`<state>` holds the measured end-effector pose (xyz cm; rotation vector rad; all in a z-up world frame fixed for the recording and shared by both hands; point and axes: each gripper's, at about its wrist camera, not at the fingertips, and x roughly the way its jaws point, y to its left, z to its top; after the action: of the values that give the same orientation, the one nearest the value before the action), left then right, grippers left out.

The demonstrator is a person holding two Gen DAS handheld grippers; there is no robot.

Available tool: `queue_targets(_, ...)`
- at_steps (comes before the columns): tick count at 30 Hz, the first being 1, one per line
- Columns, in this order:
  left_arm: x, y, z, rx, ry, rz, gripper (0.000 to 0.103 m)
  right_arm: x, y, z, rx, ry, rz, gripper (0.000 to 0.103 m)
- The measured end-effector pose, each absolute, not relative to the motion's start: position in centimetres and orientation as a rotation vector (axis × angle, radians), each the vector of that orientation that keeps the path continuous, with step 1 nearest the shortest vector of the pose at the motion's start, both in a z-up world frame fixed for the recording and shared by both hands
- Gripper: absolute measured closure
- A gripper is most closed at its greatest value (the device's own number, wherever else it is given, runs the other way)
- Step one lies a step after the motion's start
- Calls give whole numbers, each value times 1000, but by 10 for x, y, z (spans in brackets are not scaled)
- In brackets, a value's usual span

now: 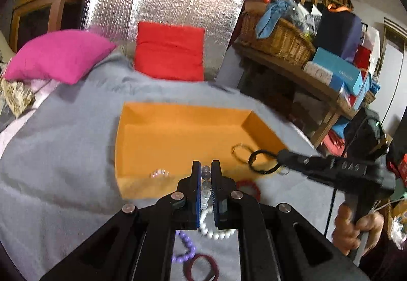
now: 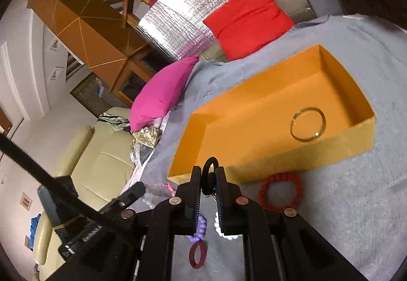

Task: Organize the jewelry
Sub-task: 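Carry the black tie and crystal bracelet over the orange box with both tools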

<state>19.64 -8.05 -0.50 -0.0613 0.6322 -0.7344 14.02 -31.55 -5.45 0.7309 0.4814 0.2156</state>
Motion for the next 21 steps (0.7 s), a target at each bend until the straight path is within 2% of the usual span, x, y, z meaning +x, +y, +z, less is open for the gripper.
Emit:
queue_targets(9, 241, -121, 8, -29, 619, -705, 95, 168, -320, -39, 688, 428, 171, 91)
queue_targets(21, 280, -140, -25, -11, 716, -660, 95, 227, -337, -65, 733, 511, 93, 91)
